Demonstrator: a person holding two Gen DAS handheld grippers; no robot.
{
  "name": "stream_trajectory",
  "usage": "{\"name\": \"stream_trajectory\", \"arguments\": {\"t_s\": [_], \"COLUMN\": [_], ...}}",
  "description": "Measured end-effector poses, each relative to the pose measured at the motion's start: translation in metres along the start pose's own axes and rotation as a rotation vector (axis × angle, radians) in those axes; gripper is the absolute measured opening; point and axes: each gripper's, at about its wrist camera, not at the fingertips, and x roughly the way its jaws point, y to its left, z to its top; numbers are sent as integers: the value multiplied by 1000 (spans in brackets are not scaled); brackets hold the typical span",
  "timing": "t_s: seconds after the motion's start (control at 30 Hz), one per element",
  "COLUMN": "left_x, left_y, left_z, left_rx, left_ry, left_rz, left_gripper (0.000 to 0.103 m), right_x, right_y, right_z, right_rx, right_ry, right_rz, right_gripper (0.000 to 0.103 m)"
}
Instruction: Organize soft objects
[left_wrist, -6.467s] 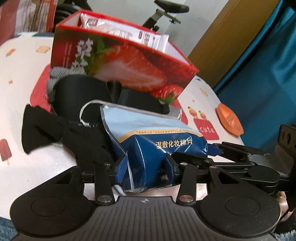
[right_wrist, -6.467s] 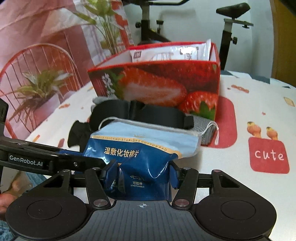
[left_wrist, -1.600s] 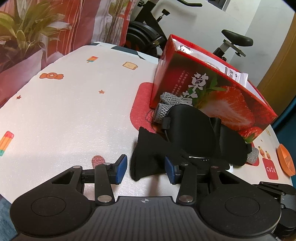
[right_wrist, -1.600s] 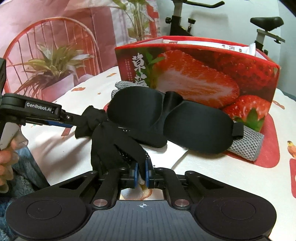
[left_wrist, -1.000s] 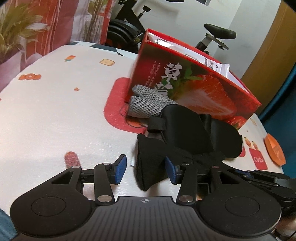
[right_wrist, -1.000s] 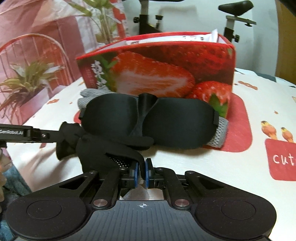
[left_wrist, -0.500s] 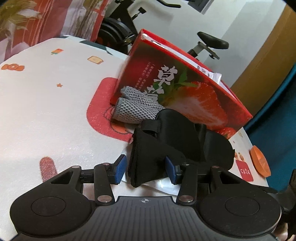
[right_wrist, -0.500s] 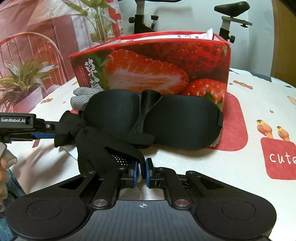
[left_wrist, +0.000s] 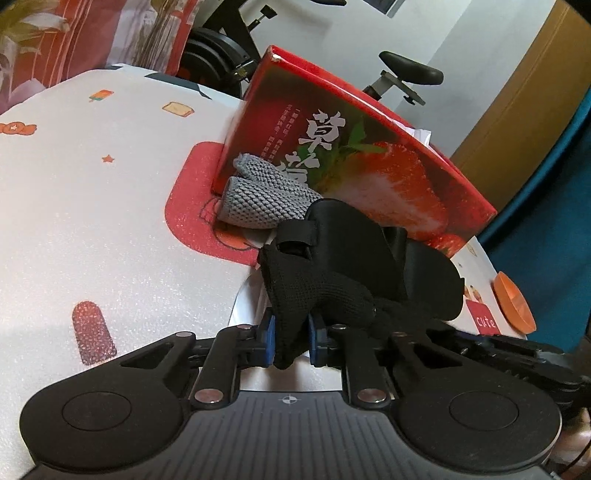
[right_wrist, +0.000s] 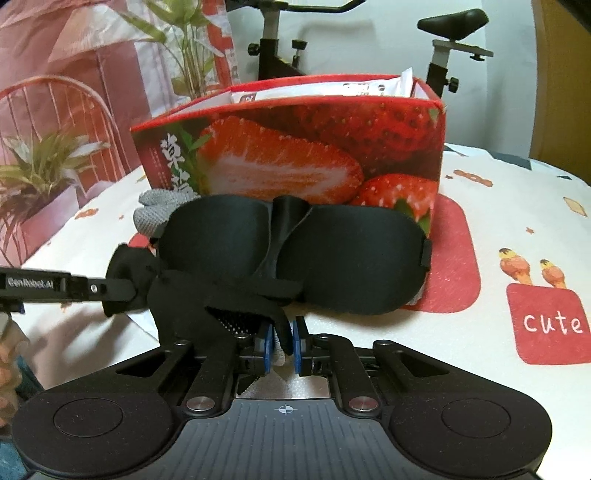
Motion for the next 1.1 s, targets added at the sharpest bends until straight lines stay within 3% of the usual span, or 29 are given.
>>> {"name": "stream_trajectory", "arguments": {"t_s": [0.17, 0.27, 0.4, 0.47, 0.53, 0.9, 1.03, 1.1], "left_x": [0, 1, 0, 0, 0, 1, 0, 1], "left_y": [-1, -1, -1, -1, -1, -1, -1, -3], "left_z": [-1, -2, -3, -3, -3, -4, -4, -4], "left_rx": [1, 4, 6, 8, 8, 12, 11, 23], "left_ry": [6, 6, 6, 6, 6, 5, 5, 5], "left_rz": [-3, -1, -1, -1, -1, 1, 0, 8], "left_gripper": [18, 18, 18, 18, 18, 18, 18, 18], "right_x": [-21, -21, -17, -17, -17, 0, 3, 3], "right_y": [4, 7, 17, 21, 23, 27, 28, 26], "right_z": [10, 8, 3, 1, 0, -12, -14, -13], "right_rx": [-54, -74, -114, -139, -157, -199, -201, -187], "right_ry": [-82, -67, -42, -49, -52, 1, 19, 23], "right_rz": [3, 35, 49, 45, 42, 55, 83, 100], "right_gripper": [24, 42, 54, 67, 70, 68, 41, 34]}}
